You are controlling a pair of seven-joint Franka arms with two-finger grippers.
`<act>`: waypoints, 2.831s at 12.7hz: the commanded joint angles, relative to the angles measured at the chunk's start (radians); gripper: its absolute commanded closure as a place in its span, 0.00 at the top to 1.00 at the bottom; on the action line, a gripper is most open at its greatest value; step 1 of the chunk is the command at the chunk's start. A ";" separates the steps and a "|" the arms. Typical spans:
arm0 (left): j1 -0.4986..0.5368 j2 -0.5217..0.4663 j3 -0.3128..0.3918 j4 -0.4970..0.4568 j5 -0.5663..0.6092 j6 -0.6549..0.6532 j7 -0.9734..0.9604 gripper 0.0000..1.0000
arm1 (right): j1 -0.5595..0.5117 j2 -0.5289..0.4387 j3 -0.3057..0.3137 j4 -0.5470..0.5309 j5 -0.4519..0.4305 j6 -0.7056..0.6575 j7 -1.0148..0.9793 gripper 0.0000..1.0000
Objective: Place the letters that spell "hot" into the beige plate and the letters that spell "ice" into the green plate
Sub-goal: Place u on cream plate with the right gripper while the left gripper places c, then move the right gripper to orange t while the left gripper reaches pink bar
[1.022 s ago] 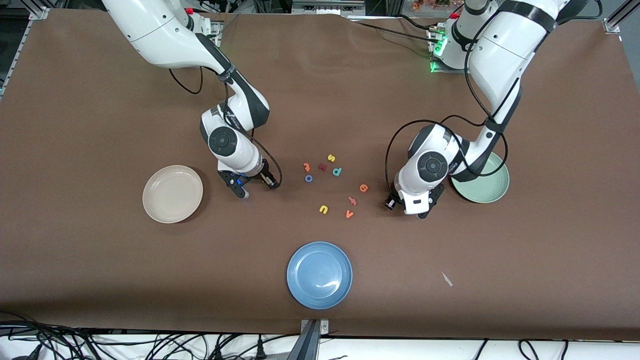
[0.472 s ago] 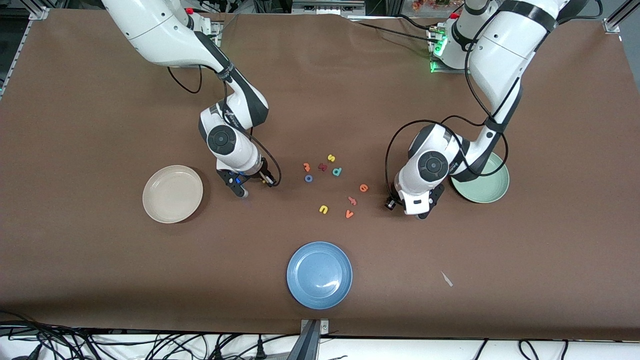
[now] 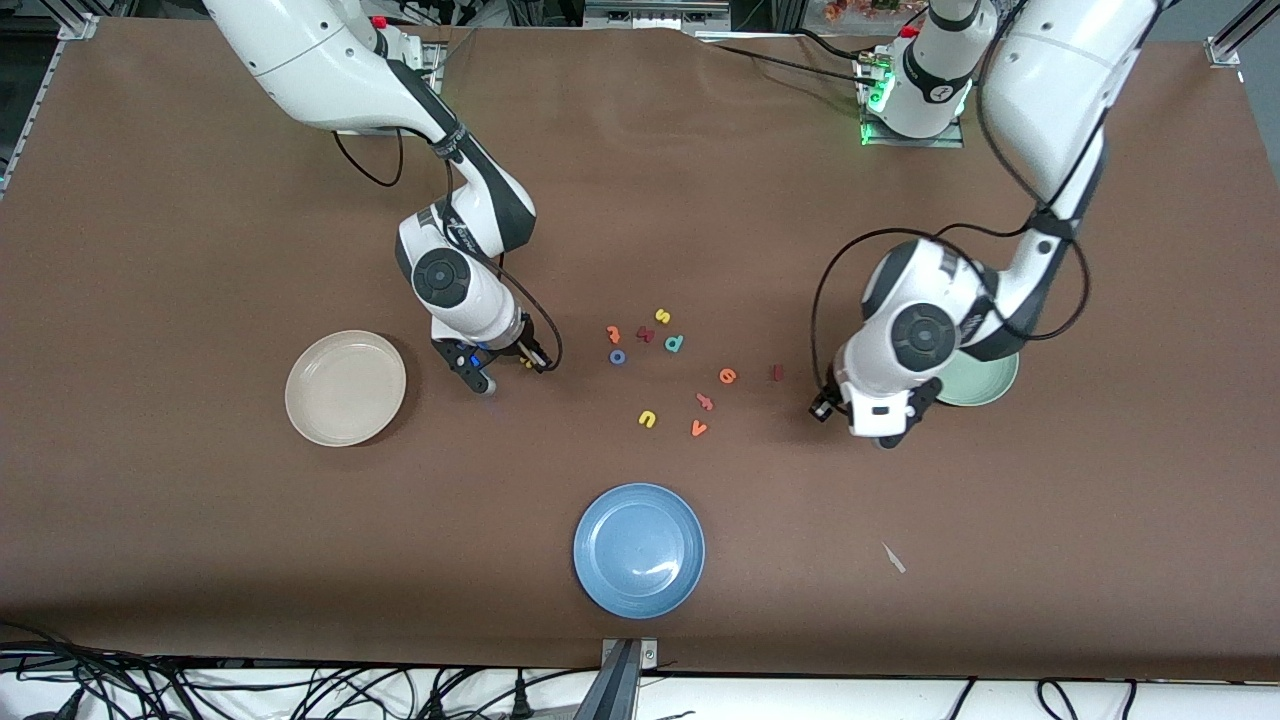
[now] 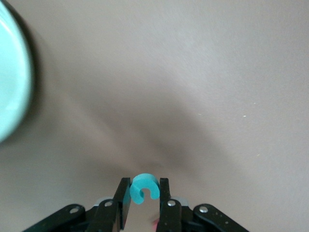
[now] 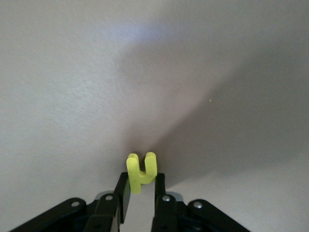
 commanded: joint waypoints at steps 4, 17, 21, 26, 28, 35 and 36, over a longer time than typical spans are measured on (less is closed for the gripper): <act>0.162 -0.131 -0.005 -0.026 -0.053 -0.282 0.510 0.05 | -0.095 -0.173 0.012 -0.034 0.003 -0.166 -0.156 0.00; 0.328 -0.039 -0.004 -0.129 0.081 -0.272 0.868 0.77 | -0.475 -0.231 -0.071 -0.103 0.018 -0.237 -1.033 0.00; 0.319 -0.090 -0.053 -0.094 0.058 -0.305 0.839 1.00 | -0.475 -0.210 -0.071 -0.098 0.029 -0.220 -1.032 0.12; 0.311 -0.092 -0.186 -0.026 0.006 -0.290 0.534 0.97 | -0.475 -0.205 -0.071 -0.100 0.056 -0.200 -1.021 0.53; 0.303 -0.073 -0.231 -0.015 -0.020 -0.229 0.419 0.96 | -0.474 -0.207 -0.069 -0.100 0.058 -0.202 -1.015 0.57; 0.148 0.057 -0.223 0.000 0.037 0.014 0.310 0.80 | -0.317 -0.165 0.047 -0.042 0.072 -0.159 -0.537 0.56; 0.129 0.088 -0.222 0.002 0.091 0.014 0.311 0.78 | -0.302 -0.165 0.073 -0.037 0.072 -0.157 -0.474 0.56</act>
